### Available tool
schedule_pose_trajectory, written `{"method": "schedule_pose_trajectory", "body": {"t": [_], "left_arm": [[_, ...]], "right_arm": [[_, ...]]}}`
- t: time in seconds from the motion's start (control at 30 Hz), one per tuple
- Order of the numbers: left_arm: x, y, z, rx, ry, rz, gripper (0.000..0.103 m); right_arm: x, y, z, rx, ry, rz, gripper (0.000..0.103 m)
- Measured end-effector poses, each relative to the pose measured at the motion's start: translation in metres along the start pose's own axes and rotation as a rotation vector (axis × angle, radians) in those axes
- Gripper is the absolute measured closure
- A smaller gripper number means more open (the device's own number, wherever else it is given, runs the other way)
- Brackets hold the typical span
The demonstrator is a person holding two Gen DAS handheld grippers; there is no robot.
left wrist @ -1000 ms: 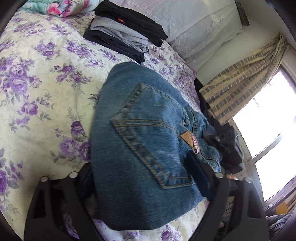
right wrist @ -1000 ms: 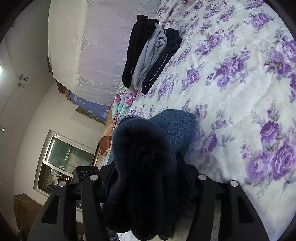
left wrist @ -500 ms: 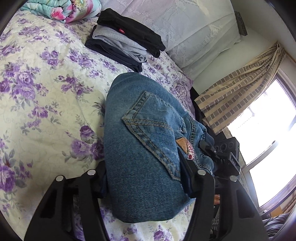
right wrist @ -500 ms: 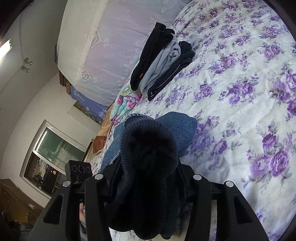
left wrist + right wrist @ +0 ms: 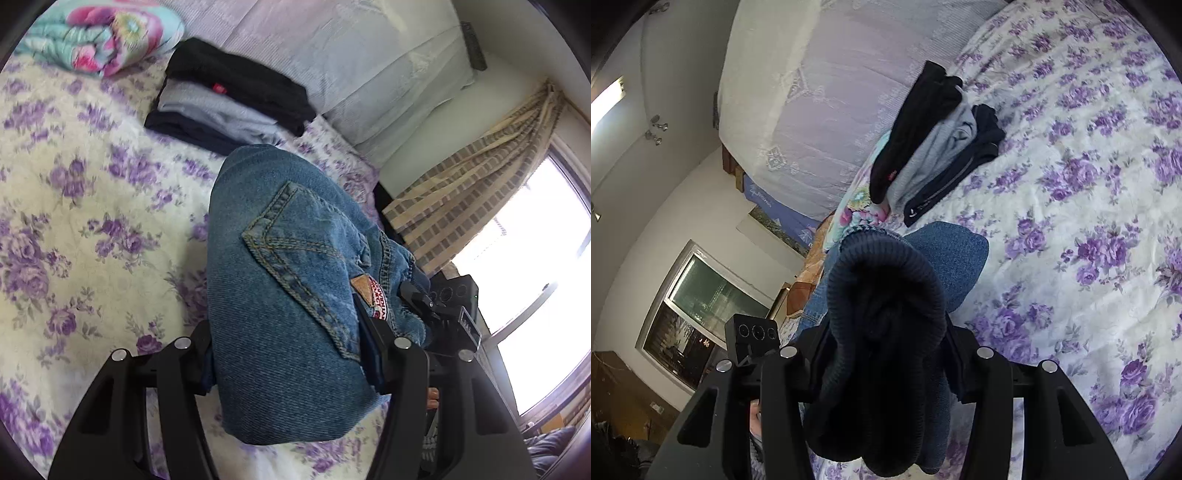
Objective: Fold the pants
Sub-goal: 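Carry the folded jeans with both grippers onto the stack of folded clothes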
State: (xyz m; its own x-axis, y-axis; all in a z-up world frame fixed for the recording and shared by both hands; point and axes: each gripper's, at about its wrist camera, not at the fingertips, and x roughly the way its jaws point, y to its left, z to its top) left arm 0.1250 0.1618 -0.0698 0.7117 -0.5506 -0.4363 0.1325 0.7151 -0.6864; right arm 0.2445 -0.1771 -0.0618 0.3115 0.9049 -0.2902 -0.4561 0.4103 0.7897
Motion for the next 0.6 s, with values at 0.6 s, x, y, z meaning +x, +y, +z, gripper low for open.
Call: {"method": "schedule_pose_trajectory", "body": {"t": [0.6], "left_arm": [[-0.004,-0.044,0.135,0.138,-0.046,0.030,0.046]], "right_arm": [[0.020,0.059,0.124,-0.107,-0.011,0.041,0.052]]}}
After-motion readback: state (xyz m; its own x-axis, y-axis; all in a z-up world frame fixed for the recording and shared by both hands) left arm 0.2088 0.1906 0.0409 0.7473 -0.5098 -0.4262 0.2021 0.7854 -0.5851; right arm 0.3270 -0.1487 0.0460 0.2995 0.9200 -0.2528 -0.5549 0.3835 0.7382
